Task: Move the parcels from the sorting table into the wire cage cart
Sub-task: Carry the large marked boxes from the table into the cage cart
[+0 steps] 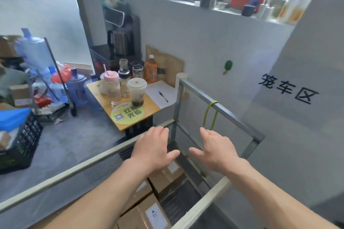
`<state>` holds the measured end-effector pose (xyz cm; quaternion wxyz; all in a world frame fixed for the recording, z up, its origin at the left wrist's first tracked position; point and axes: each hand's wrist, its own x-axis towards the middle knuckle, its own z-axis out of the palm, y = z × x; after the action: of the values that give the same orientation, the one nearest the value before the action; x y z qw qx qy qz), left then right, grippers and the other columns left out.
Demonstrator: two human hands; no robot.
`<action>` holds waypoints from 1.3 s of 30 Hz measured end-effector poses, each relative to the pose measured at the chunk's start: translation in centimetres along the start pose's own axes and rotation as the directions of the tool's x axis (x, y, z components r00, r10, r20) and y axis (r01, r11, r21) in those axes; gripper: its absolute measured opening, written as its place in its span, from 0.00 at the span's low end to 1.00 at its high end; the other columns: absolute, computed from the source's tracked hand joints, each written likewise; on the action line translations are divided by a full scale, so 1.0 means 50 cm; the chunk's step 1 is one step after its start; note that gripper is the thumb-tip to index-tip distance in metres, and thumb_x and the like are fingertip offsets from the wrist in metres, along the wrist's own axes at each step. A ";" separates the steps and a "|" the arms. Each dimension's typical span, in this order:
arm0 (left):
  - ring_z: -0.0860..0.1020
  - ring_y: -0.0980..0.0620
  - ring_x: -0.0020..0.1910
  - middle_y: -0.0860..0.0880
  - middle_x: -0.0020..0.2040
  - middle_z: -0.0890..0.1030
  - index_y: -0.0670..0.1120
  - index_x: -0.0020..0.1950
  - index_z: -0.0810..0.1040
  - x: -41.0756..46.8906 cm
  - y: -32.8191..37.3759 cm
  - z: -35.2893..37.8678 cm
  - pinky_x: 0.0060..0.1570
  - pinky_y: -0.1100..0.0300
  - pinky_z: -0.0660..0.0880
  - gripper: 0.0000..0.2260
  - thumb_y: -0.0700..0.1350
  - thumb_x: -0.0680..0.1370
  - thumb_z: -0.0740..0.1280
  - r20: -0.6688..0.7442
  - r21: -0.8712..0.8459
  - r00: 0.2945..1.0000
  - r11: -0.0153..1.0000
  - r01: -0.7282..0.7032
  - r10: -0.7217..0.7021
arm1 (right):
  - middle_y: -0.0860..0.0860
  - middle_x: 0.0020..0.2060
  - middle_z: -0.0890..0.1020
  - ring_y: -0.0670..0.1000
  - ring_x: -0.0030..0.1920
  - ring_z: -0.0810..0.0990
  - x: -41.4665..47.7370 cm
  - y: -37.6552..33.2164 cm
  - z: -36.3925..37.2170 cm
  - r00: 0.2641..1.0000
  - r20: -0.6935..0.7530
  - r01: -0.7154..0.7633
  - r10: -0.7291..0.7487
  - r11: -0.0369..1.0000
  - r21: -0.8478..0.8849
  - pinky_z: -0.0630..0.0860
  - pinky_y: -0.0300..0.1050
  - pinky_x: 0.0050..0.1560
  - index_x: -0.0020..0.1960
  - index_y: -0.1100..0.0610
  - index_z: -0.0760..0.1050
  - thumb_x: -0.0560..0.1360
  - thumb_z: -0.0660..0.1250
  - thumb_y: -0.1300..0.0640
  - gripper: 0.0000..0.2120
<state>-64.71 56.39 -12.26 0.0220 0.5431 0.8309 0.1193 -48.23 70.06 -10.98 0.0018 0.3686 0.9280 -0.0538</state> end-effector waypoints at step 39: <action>0.61 0.50 0.77 0.51 0.78 0.64 0.48 0.80 0.59 -0.291 0.772 0.049 0.70 0.49 0.67 0.38 0.69 0.77 0.59 0.091 -0.257 0.466 0.473 -0.843 0.880 | 0.51 0.73 0.71 0.54 0.73 0.69 -0.932 0.294 -0.091 0.423 -0.162 -0.890 0.892 0.442 0.107 0.70 0.55 0.70 0.77 0.54 0.62 0.76 0.62 0.33 0.38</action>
<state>-23.69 58.33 -7.43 0.0942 0.8933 0.4203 0.1284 -4.09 49.26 -5.88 -0.0615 0.8063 0.5882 -0.0109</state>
